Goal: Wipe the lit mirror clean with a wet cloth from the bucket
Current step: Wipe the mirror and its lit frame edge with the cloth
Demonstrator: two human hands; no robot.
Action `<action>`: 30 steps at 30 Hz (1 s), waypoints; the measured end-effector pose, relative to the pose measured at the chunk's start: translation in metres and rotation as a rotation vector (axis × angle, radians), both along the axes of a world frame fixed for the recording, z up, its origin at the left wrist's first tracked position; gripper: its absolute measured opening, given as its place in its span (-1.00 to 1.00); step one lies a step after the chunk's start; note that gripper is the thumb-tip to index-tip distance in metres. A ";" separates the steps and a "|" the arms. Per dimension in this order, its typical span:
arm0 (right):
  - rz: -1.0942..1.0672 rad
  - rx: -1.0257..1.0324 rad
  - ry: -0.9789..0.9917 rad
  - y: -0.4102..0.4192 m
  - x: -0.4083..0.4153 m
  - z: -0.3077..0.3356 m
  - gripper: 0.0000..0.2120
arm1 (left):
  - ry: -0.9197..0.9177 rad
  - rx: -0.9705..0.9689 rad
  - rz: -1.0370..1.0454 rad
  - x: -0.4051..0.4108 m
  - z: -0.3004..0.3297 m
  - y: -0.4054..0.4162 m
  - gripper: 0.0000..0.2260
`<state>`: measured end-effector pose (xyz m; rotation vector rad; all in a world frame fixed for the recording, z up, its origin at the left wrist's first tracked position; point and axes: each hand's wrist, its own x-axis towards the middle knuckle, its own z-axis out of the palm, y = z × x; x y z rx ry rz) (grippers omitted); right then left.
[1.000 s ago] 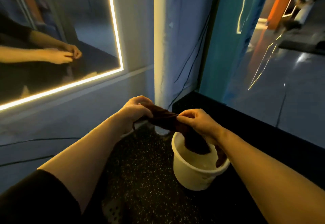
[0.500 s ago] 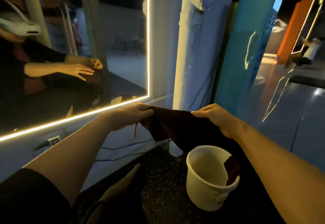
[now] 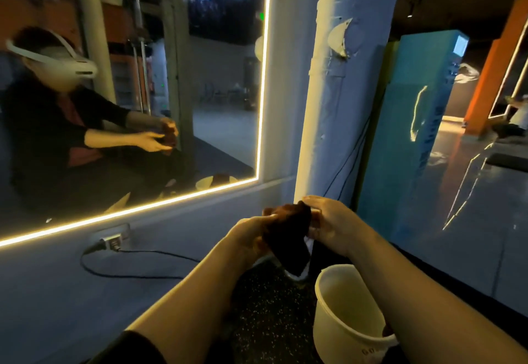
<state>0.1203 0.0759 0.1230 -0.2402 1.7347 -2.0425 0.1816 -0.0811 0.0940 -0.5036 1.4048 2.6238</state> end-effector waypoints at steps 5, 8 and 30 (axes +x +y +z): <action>0.013 -0.082 -0.350 -0.022 -0.021 -0.039 -0.66 | 0.191 0.045 0.193 -0.029 -0.025 -0.009 -0.63; 0.081 -0.005 -0.439 -0.037 -0.035 -0.058 -0.66 | 0.189 -0.016 0.215 -0.044 -0.034 -0.020 -0.63; -0.090 -0.144 -0.129 -0.105 -0.150 -0.047 -0.77 | 0.290 -0.457 0.317 -0.108 -0.004 -0.124 -0.72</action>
